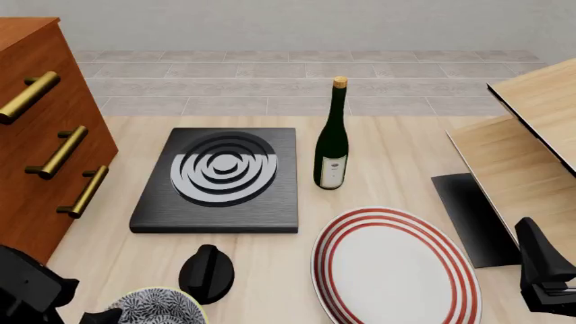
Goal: Put the bowl on the top of the cabinet.
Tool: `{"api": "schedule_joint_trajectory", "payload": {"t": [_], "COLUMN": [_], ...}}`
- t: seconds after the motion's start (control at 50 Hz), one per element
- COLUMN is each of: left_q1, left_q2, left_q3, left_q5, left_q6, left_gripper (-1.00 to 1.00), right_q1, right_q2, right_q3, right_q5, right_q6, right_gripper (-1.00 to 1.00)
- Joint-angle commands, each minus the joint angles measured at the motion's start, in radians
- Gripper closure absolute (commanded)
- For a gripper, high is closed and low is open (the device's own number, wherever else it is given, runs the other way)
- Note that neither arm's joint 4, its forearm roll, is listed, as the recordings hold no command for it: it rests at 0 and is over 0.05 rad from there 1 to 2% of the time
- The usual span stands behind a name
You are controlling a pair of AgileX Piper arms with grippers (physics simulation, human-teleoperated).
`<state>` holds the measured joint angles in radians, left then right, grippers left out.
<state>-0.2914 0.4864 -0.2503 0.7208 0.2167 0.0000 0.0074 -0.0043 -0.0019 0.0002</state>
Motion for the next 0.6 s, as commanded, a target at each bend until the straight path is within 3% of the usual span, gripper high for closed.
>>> {"api": "schedule_joint_trajectory", "payload": {"t": [0.02, 0.6], "left_q1": [0.005, 0.015], "left_q2": [0.014, 0.057], "left_q3": [0.021, 0.08], "left_q5": [-0.021, -0.104], "left_q6": [0.013, 0.037], "left_gripper": [-1.0, -1.0], "right_q1": [0.0, 0.0], "right_q2": [0.0, 0.0], "right_q3": [0.0, 0.0], "right_q5": [0.0, 0.0], "right_q6": [0.0, 0.0], "right_gripper": [-1.0, -1.0]}}
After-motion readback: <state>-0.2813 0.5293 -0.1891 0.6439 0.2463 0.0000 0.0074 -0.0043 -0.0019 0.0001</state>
